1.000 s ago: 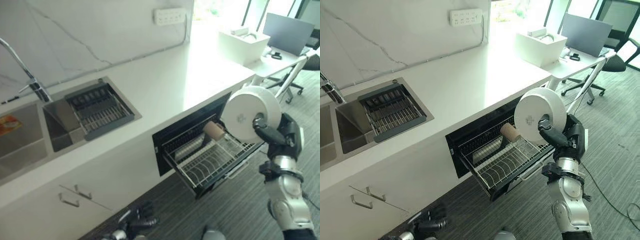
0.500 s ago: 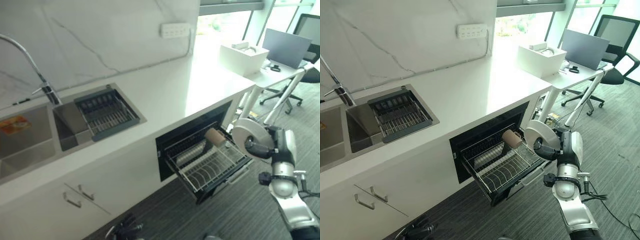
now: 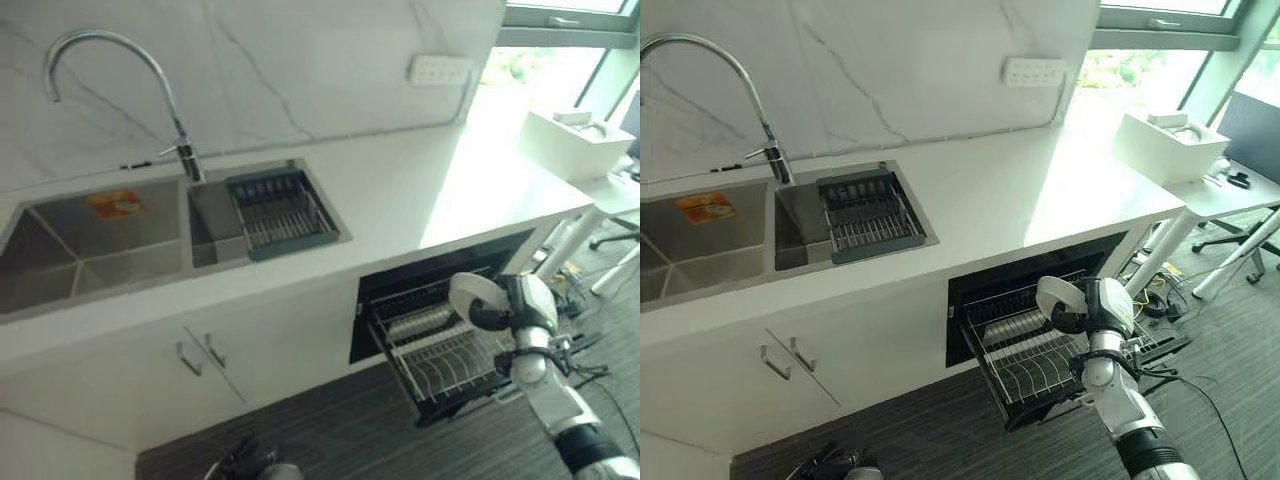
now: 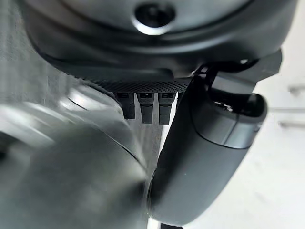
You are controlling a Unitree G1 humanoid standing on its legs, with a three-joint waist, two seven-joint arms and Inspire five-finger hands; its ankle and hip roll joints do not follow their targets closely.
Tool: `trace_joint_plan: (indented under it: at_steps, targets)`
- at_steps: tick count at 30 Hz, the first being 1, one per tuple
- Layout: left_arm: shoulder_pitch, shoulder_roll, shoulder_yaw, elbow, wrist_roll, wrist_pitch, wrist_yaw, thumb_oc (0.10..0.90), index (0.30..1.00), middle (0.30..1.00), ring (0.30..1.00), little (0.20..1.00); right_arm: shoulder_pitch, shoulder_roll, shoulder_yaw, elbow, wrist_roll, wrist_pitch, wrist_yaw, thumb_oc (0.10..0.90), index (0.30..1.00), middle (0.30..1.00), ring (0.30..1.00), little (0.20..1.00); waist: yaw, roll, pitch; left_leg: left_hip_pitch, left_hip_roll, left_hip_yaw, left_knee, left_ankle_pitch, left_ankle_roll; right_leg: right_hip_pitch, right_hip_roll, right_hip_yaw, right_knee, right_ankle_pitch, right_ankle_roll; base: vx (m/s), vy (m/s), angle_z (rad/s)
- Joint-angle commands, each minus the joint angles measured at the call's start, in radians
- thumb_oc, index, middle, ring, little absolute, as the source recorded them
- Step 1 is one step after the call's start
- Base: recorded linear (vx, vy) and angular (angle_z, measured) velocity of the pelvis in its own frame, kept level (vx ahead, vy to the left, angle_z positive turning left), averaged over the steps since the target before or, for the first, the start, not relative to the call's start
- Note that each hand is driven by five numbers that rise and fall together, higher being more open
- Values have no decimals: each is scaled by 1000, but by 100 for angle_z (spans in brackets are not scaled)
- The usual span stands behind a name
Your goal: Place the dishes in the dishwasher.
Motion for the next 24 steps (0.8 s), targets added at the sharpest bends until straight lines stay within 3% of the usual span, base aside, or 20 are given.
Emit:
trace_joint_plan:
  at_steps: [1,9,19,24]
  targets:
    - [-17,37,-21,-23,8,-31,19,800,900,900,900,900,-172,-51,-34,-23,-59,-37,-95,400,300,300,300,300,4,-7,31,38,-33,55,76,-132,45,30,1,-58,59,-88,-9,32,8,26]
    - [-23,69,-49,-54,-17,-46,11,800,900,900,900,900,-283,-60,86,256,-74,27,-151,400,300,300,300,300,62,-1,49,15,-55,16,76,-124,48,44,-12,-86,59,-82,-3,35,3,18]
    - [-44,83,-104,-97,-121,-55,22,800,900,900,900,900,-417,-48,144,581,-43,27,-280,400,300,300,300,300,126,23,91,-18,-89,-33,76,-122,57,40,-26,-104,59,-75,6,-2,15,12]
    - [-55,96,-127,-146,-159,-51,33,800,900,900,900,900,-494,-84,153,679,-60,40,-308,400,300,300,300,300,160,41,124,-53,-103,-60,76,-114,60,20,-35,-114,59,-67,8,-57,4,10]
